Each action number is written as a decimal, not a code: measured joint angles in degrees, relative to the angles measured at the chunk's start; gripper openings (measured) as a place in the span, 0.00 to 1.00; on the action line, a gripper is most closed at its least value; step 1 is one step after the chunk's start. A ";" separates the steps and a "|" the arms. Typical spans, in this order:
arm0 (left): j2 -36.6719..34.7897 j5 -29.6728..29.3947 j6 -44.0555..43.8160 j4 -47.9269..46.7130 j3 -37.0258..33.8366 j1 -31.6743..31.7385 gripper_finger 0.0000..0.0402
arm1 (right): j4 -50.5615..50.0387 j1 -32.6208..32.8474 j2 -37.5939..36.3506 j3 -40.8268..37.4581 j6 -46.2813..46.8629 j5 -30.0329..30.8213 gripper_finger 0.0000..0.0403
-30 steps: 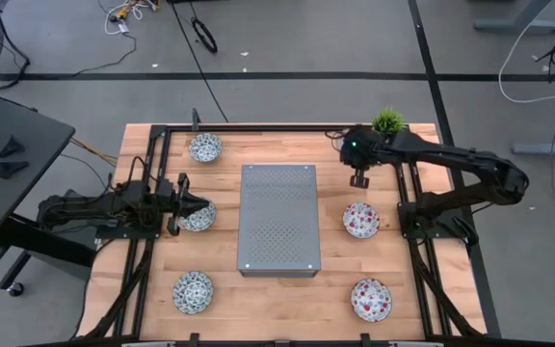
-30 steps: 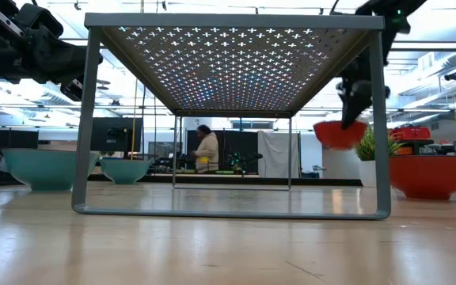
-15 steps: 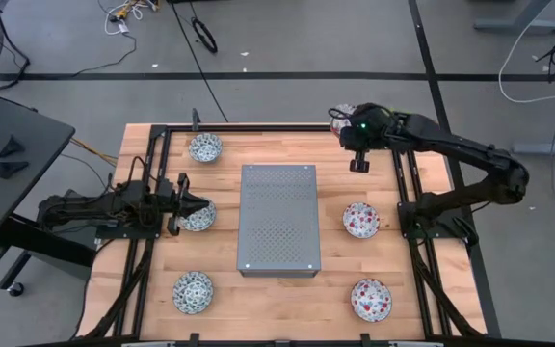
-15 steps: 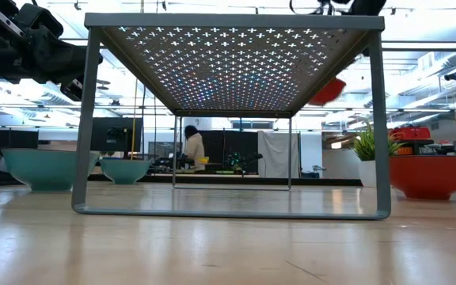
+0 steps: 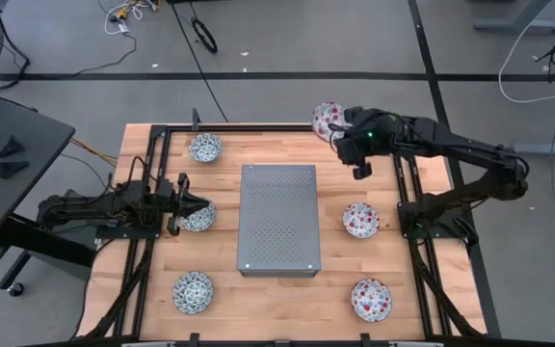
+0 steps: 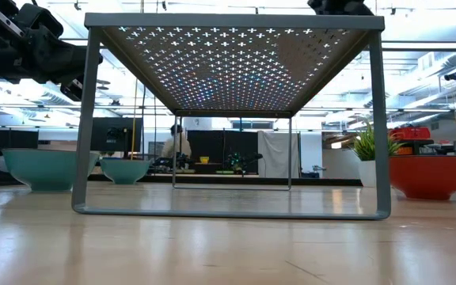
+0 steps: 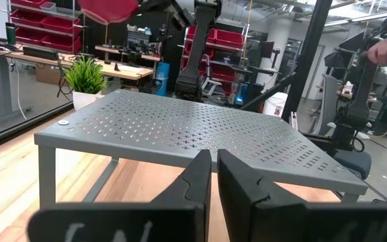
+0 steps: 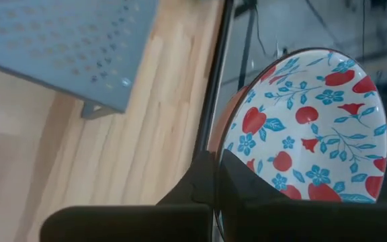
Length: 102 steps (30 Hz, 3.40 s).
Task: Pick & Place Mini bowls
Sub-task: Put the top red bowl on the shelf
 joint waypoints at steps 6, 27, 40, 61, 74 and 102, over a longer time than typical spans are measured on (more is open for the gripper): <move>0.00 0.00 0.04 0.00 0.00 0.00 0.08 | 0.61 3.89 1.89 2.00 -7.80 -0.07 0.00; 0.00 0.00 0.00 0.02 0.00 -0.01 0.08 | 1.16 8.32 14.85 18.45 -11.87 -11.04 0.00; 0.00 0.00 0.02 -0.01 0.00 -0.01 0.08 | -4.40 9.32 21.66 18.47 -13.73 -13.73 0.00; 0.00 0.00 0.04 -0.04 0.00 0.01 0.08 | -7.02 11.79 27.39 18.51 -8.23 -18.23 0.00; 0.00 0.00 0.01 -0.01 0.01 -0.01 0.08 | -3.91 12.35 27.90 18.50 -1.16 -14.57 0.00; 0.00 0.00 0.02 -0.01 0.00 0.00 0.08 | -0.55 14.30 28.22 12.13 2.84 -9.63 0.00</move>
